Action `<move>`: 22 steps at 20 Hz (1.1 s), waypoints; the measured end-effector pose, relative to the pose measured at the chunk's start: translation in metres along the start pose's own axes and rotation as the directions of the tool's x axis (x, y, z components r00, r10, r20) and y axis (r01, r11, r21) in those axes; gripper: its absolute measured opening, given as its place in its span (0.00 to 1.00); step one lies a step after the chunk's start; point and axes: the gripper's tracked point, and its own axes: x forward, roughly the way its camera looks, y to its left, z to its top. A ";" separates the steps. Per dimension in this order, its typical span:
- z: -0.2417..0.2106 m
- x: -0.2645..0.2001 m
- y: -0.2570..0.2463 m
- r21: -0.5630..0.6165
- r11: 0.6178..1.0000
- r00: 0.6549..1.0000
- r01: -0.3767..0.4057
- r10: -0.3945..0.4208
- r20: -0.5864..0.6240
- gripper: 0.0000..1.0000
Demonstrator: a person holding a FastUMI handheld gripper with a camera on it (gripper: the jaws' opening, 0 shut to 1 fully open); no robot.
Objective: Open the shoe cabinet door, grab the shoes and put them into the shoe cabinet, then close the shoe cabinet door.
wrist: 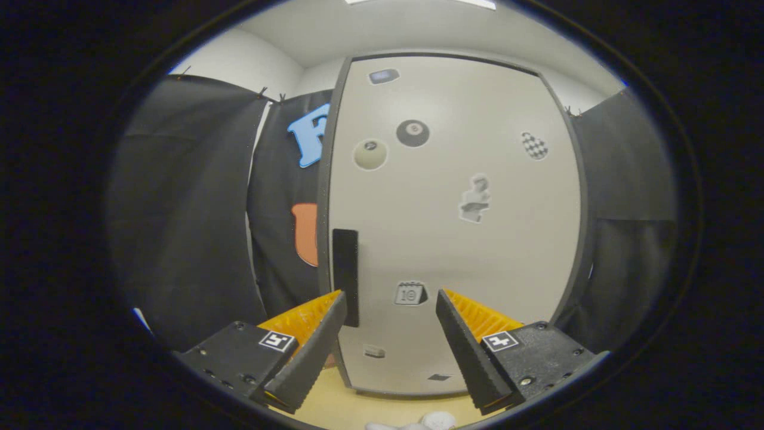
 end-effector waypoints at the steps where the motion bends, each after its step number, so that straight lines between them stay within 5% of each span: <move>1: -0.001 0.010 0.013 -0.002 1.000 1.000 -0.012 0.012 0.002 0.99; 7: -0.004 0.064 0.034 -0.040 0.999 1.000 0.027 -0.027 -0.008 0.98; 14: -0.018 0.078 0.026 0.036 0.999 0.997 0.015 -0.013 -0.071 0.40; 22: -0.019 0.068 0.027 0.073 0.996 0.994 -0.043 0.050 -0.094 0.23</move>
